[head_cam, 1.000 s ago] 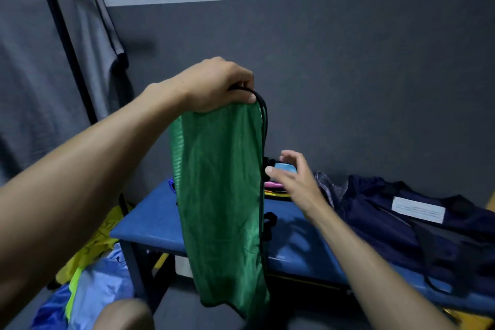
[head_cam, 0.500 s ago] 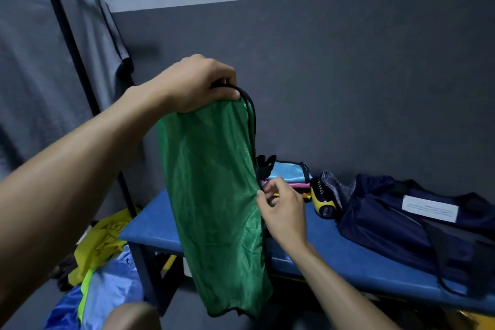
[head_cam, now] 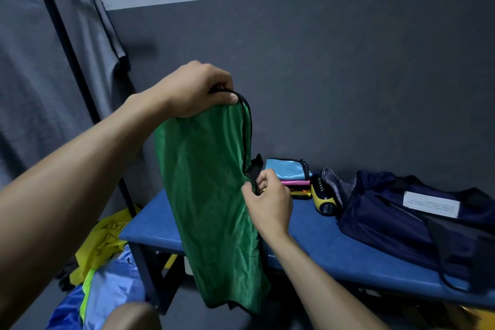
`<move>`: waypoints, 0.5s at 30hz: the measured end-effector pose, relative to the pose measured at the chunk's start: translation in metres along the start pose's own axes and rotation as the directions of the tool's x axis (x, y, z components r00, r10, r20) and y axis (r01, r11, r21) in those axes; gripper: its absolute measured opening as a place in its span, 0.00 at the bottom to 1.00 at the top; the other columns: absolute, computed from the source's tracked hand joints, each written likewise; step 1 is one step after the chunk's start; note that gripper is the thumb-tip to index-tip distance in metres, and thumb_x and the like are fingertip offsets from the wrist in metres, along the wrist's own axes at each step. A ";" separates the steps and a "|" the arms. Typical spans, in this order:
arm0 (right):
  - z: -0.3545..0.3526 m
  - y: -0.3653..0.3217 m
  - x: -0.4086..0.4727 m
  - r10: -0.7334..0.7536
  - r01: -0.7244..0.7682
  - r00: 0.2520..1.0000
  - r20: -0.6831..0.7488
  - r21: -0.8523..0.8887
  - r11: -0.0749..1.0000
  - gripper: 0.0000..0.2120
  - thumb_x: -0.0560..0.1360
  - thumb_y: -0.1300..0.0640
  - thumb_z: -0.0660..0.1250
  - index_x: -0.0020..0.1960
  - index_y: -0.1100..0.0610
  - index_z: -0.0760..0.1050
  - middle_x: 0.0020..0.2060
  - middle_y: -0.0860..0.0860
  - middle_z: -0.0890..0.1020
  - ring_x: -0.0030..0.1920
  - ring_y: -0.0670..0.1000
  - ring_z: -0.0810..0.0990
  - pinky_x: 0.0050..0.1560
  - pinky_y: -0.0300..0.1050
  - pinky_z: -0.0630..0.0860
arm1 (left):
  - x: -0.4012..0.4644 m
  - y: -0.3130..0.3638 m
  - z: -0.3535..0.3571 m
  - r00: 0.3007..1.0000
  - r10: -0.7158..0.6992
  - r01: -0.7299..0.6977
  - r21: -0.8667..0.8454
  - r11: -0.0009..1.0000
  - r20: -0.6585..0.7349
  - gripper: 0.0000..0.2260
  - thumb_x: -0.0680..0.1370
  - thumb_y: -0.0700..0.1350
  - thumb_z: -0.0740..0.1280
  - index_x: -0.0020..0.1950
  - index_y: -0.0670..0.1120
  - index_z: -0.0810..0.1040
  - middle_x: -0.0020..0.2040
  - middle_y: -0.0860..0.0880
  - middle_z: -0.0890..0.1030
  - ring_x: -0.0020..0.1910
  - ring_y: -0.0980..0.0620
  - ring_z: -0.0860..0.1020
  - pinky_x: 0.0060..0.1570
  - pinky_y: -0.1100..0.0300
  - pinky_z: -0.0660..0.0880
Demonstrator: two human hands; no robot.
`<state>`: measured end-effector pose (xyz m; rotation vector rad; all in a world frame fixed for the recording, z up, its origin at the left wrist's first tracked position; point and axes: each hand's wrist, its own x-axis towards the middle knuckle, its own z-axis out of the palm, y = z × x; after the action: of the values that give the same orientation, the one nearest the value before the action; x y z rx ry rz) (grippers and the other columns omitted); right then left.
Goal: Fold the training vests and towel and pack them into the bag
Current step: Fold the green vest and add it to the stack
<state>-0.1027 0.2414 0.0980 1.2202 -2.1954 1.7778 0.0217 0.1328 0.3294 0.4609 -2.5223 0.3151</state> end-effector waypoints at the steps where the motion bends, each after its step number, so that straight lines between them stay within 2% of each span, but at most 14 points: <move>1: 0.000 0.000 0.001 -0.006 0.006 1.000 0.004 0.011 1.000 0.12 0.73 0.51 0.72 0.40 0.52 0.68 0.30 0.46 0.73 0.34 0.51 0.74 0.36 0.49 0.68 | 0.001 0.000 0.002 1.000 -0.007 0.007 0.005 1.000 0.000 0.11 0.79 0.58 0.70 0.47 0.51 0.80 0.40 0.50 0.80 0.42 0.45 0.76 0.45 0.52 0.74; 3: 0.002 0.005 0.003 -0.030 0.029 0.999 0.023 0.066 0.997 0.11 0.75 0.52 0.72 0.40 0.52 0.70 0.31 0.46 0.75 0.32 0.50 0.74 0.35 0.49 0.69 | 0.001 -0.002 0.004 1.000 -0.029 0.029 0.019 0.999 0.000 0.11 0.79 0.58 0.70 0.47 0.51 0.80 0.40 0.50 0.79 0.42 0.45 0.75 0.45 0.53 0.73; 6: -0.001 0.020 0.002 -0.093 0.082 0.994 0.057 0.171 0.982 0.15 0.79 0.50 0.69 0.38 0.54 0.69 0.27 0.46 0.71 0.28 0.47 0.67 0.32 0.47 0.63 | 0.001 -0.008 0.004 0.998 -0.061 0.060 0.039 0.997 0.000 0.11 0.79 0.59 0.69 0.48 0.51 0.80 0.41 0.50 0.80 0.43 0.46 0.75 0.45 0.52 0.73; 8: -0.008 0.026 0.000 -0.155 0.132 0.982 0.109 0.196 0.972 0.19 0.82 0.51 0.66 0.36 0.54 0.66 0.27 0.47 0.67 0.29 0.46 0.65 0.33 0.46 0.61 | 0.001 -0.012 0.003 0.997 -0.071 0.071 0.040 0.997 -0.002 0.11 0.78 0.59 0.69 0.47 0.52 0.80 0.41 0.50 0.79 0.43 0.45 0.75 0.45 0.53 0.73; 10: -0.014 0.028 -0.002 -0.215 0.170 0.958 0.188 0.227 0.959 0.21 0.83 0.55 0.65 0.34 0.53 0.62 0.30 0.45 0.65 0.33 0.44 0.65 0.35 0.42 0.61 | 0.000 -0.014 0.002 0.997 -0.080 0.080 0.034 0.996 0.001 0.11 0.78 0.59 0.70 0.47 0.52 0.80 0.41 0.50 0.79 0.43 0.45 0.75 0.45 0.53 0.72; 12: -0.018 0.030 -0.001 -0.201 0.091 0.931 0.306 0.338 0.937 0.20 0.83 0.58 0.65 0.34 0.53 0.64 0.32 0.44 0.66 0.34 0.42 0.64 0.37 0.40 0.62 | -0.001 -0.014 0.002 0.997 -0.073 0.073 0.025 0.997 0.006 0.11 0.78 0.59 0.70 0.46 0.53 0.80 0.40 0.50 0.79 0.43 0.45 0.76 0.46 0.52 0.73; 15: -0.023 0.033 -0.001 -0.116 -0.112 0.901 0.417 0.484 0.868 0.12 0.83 0.60 0.66 0.40 0.58 0.75 0.30 0.41 0.73 0.34 0.40 0.71 0.40 0.37 0.68 | -0.003 -0.015 0.001 0.999 -0.038 0.038 -0.029 0.999 0.006 0.11 0.79 0.59 0.71 0.46 0.52 0.81 0.39 0.52 0.80 0.42 0.46 0.78 0.45 0.52 0.75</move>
<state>-0.1314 0.2623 0.0783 1.8890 -1.9583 2.3646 0.0288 0.1195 0.3288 0.4981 -2.5167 0.2630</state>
